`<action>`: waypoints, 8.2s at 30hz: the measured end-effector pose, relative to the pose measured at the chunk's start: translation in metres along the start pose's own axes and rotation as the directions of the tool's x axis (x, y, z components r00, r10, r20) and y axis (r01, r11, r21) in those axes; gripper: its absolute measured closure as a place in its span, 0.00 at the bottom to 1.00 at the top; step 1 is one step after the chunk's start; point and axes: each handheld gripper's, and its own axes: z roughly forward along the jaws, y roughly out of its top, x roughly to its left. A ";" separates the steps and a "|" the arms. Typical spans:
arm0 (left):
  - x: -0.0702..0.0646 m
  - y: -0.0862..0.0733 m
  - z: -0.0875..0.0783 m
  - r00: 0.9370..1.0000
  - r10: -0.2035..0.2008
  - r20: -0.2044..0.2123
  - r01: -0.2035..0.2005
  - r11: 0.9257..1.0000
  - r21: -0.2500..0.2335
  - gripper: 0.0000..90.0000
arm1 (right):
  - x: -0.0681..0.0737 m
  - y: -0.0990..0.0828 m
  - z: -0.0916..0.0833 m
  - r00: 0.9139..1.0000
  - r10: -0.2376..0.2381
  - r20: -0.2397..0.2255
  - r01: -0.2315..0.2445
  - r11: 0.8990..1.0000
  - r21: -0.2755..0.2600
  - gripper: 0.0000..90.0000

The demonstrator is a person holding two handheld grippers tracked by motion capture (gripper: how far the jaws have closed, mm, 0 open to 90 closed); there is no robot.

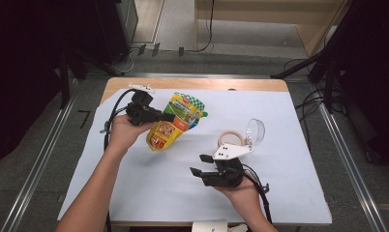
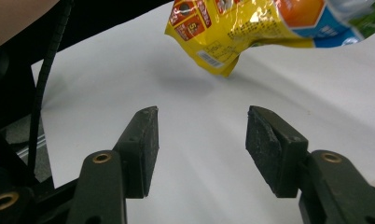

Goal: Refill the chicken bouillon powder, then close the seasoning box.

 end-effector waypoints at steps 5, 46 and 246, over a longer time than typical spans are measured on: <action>0.005 -0.004 0.002 0.999 -0.025 0.022 0.025 1.000 -0.007 1.00 | -0.003 0.000 -0.001 1.000 0.001 0.007 0.000 1.000 -0.004 0.51; 0.009 -0.051 -0.048 0.999 -0.051 0.009 0.051 0.997 -0.056 0.98 | -0.009 0.010 -0.005 0.999 -0.036 0.034 0.035 0.999 0.017 0.51; 0.036 -0.088 -0.111 0.987 -0.040 -0.154 0.023 0.994 -0.106 0.40 | -0.127 -0.007 -0.109 0.951 0.184 0.248 -0.194 0.981 0.014 0.64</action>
